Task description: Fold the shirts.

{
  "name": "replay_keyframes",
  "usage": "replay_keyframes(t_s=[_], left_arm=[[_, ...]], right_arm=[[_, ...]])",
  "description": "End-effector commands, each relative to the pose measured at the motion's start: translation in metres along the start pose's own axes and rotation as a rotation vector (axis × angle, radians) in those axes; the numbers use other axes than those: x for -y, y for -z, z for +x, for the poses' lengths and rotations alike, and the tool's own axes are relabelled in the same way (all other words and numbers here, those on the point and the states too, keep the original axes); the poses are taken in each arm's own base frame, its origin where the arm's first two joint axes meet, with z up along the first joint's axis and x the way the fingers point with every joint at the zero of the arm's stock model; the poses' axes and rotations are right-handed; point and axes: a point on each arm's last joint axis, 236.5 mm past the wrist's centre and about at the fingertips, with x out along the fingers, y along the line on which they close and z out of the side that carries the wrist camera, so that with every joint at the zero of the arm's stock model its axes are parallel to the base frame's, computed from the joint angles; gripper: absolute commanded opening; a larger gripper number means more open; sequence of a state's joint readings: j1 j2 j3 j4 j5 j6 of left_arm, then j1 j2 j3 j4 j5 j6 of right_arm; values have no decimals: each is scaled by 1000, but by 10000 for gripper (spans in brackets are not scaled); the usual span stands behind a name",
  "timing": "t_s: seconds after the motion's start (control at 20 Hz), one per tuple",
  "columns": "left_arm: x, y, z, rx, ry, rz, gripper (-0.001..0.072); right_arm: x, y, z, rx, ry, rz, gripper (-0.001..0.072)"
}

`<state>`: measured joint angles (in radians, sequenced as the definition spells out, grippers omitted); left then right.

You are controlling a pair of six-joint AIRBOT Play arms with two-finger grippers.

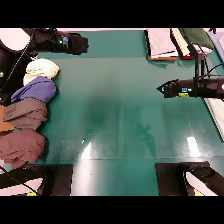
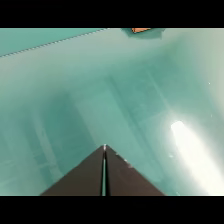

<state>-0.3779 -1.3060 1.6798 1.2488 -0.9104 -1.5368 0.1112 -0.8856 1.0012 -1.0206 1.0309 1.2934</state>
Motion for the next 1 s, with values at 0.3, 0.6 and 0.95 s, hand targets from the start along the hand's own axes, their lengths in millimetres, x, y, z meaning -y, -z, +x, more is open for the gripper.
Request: replay_keyframes(t_s=[0.3, 0.6, 0.95], left_arm=[[0, 0, 0, 2, 0, 0, 28], [0, 0, 0, 2, 1, -1, 29], [-88, -29, -8, 100, -311, 139, 552]], right_arm=[[-1, 0, 0, 0, -2, -1, 19], [-1, 1, 0, -3, -3, -1, 18], [-1, 1, 0, -3, -3, -1, 19]])
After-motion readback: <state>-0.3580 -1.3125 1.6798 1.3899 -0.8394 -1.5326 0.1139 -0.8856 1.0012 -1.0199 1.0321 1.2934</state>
